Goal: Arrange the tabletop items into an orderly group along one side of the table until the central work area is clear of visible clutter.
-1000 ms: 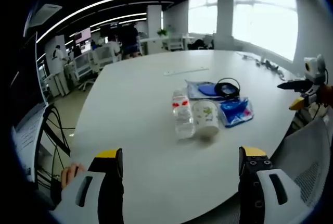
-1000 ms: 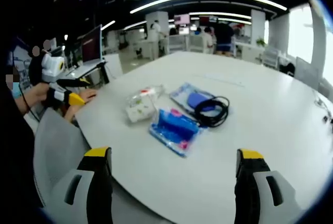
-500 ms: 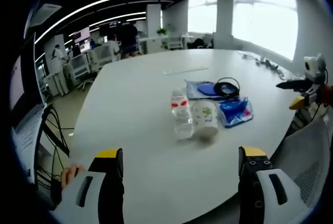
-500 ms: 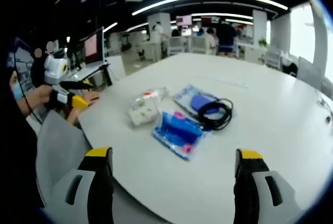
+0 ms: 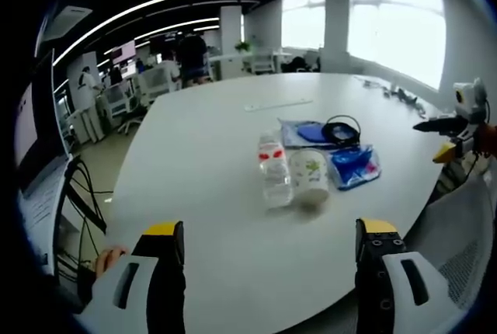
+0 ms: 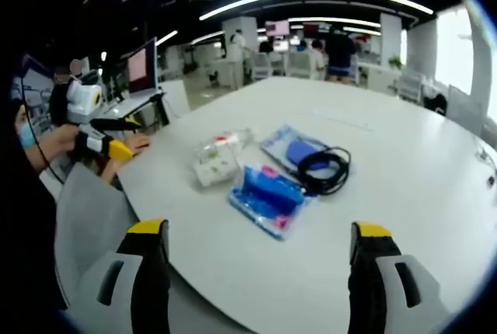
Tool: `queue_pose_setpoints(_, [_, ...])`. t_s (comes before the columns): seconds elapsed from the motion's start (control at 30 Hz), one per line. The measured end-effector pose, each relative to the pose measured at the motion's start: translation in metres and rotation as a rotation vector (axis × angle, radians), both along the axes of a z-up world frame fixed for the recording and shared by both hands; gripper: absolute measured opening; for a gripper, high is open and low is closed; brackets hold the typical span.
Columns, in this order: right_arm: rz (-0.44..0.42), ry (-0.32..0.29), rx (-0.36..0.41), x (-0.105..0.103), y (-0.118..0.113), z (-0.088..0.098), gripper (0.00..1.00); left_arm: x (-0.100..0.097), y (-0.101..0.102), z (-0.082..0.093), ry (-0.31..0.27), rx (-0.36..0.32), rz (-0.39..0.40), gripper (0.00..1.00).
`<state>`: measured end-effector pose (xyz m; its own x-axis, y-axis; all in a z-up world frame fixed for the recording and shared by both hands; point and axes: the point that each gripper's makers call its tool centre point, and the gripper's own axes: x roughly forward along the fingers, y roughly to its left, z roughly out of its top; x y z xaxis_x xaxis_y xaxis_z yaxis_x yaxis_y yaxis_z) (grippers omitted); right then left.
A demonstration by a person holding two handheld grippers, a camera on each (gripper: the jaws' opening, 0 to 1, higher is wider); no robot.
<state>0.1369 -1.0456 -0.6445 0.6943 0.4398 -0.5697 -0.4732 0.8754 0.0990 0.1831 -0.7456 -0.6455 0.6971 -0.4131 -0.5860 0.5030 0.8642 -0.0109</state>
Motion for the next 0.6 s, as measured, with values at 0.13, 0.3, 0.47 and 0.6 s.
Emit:
queue_pose_setpoints(0.13, [0.003,0.003,-0.002,0.0003,0.0003,-0.0004,0.94,0.0002,-0.0004,0.0003,-0.001,0.0,-0.002,0.89])
queue_pose_setpoints(0.3, [0.004,0.006,-0.005,0.0001,-0.0001,-0.0005,0.94,0.0011,-0.0005,0.001,-0.001,0.0,-0.003,0.89])
queue_pose_setpoints(0.47, [0.004,0.012,-0.008,-0.0008,-0.0001,-0.0019,0.94,0.0015,-0.0002,0.001,0.0,0.001,-0.004,0.89])
queue_pose_setpoints(0.6, [0.005,0.017,-0.011,-0.0015,-0.0002,-0.0032,0.94,0.0012,0.0006,0.0007,0.004,0.001,-0.002,0.88])
